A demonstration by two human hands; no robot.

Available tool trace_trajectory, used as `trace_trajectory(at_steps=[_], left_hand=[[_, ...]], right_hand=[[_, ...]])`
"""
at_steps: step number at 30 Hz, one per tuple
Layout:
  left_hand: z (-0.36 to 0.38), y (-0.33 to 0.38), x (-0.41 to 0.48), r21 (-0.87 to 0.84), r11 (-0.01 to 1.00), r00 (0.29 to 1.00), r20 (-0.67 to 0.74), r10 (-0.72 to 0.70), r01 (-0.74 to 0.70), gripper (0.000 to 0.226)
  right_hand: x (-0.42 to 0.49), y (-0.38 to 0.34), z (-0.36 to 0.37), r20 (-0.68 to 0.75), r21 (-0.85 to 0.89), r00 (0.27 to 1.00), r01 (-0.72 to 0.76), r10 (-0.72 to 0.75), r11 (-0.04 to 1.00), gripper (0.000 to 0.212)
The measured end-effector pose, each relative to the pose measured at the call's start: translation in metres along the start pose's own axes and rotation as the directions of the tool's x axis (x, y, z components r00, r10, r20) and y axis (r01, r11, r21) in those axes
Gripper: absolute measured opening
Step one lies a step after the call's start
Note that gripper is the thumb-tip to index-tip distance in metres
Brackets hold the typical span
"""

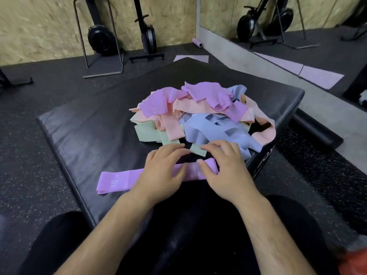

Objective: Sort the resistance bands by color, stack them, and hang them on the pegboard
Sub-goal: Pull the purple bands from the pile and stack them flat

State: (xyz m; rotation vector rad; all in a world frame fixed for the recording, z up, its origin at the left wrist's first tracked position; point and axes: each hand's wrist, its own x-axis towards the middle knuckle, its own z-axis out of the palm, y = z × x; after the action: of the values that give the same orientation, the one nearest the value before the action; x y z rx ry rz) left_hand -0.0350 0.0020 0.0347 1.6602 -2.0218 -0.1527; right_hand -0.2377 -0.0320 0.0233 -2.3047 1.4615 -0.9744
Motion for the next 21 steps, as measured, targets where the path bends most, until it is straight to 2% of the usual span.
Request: trace_trajectory(at_steps=[4, 8, 15, 21], left_hand=[[0.004, 0.022, 0.043, 0.001, 0.997, 0.996, -0.007, 0.084, -0.084, 0.045], [0.008, 0.039, 0.090, -0.012, 0.994, 0.994, 0.011, 0.107, -0.107, 0.042], [0.020, 0.058, 0.160, 0.116, 0.992, 0.993, 0.112, 0.043, -0.056, 0.042], [0.033, 0.062, 0.171, 0.232, 0.973, 0.986, 0.159, -0.043, 0.005, 0.037]], right_hand=[[0.021, 0.007, 0.002, -0.186, -0.065, 0.982, -0.050, 0.038, 0.997, 0.045], [0.037, 0.018, 0.005, -0.319, -0.065, 0.941, -0.139, 0.112, 0.988, 0.043], [0.051, 0.030, 0.007, -0.294, -0.033, 0.940, -0.189, 0.171, 0.981, 0.052], [0.054, 0.036, 0.011, -0.255, -0.012, 0.944, -0.218, 0.208, 0.976, 0.052]])
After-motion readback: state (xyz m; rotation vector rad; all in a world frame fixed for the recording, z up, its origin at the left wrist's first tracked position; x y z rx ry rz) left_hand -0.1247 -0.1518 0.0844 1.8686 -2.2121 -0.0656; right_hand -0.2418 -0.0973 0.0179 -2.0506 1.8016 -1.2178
